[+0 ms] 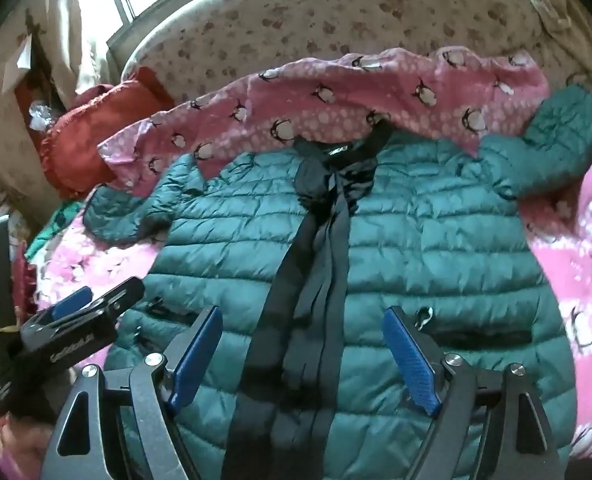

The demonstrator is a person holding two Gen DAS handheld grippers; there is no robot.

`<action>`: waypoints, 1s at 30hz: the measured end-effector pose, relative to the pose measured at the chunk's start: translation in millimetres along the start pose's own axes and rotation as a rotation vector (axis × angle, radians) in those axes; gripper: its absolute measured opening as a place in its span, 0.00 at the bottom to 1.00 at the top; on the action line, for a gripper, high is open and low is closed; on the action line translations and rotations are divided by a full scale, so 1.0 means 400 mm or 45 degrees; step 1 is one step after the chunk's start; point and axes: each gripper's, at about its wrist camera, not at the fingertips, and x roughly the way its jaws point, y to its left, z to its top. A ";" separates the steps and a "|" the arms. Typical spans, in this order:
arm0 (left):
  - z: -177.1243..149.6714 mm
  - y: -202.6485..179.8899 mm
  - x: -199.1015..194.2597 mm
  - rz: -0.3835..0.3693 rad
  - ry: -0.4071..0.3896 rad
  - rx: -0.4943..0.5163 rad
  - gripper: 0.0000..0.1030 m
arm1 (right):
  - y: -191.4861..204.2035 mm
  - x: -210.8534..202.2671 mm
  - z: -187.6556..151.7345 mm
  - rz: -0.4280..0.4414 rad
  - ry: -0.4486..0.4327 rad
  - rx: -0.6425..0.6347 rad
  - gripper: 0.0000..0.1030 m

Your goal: Fold large clothes

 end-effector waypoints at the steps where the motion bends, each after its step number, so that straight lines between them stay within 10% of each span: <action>1: 0.000 -0.001 0.002 0.002 0.001 -0.002 0.99 | 0.001 0.004 0.007 -0.020 -0.007 -0.006 0.79; 30: -0.005 -0.041 0.009 0.022 -0.020 0.041 0.99 | -0.034 0.005 0.023 -0.048 -0.010 0.084 0.79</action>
